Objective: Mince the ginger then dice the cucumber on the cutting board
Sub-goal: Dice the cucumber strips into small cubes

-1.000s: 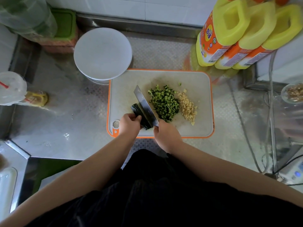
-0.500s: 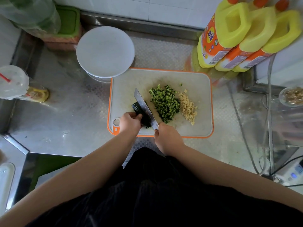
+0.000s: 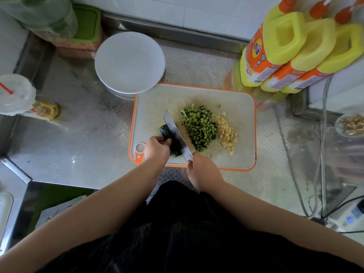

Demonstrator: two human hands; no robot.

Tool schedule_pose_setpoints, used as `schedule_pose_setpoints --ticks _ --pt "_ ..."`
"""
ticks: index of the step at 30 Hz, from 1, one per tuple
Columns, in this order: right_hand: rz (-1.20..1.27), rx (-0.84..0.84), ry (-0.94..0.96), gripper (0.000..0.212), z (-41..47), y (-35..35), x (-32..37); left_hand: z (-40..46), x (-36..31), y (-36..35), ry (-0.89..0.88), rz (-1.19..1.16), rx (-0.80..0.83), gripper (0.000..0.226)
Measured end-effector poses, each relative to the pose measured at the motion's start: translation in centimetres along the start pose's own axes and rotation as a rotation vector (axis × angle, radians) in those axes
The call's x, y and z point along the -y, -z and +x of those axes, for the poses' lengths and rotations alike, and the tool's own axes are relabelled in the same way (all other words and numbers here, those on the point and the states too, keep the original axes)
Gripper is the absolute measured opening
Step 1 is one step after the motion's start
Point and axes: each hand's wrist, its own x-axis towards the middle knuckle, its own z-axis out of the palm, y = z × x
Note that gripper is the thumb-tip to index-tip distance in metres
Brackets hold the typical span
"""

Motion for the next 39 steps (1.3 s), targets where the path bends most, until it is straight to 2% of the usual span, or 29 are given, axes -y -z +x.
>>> schedule_pose_setpoints --ticks 3,11,22,33,39 --pt "-0.004 0.004 0.008 0.022 0.0 0.0 -0.1 0.0 0.0 0.0 0.003 0.003 0.002 0.017" --pt "-0.006 0.001 0.02 0.022 -0.3 0.0 0.0 0.0 0.0 0.1 -0.004 0.004 0.008 0.012" --pt "-0.04 0.001 -0.008 0.012 0.1 -0.6 0.4 -0.1 -0.3 -0.2 0.0 0.047 0.005 0.013" --pt "-0.081 -0.021 0.002 0.016 1.3 -1.0 1.4 -0.4 -1.1 -0.1 0.037 0.074 0.014 0.01" --pt "-0.167 0.025 -0.002 0.021 1.8 -1.9 0.9 -0.8 -1.6 0.0 0.038 0.098 0.013 0.026"
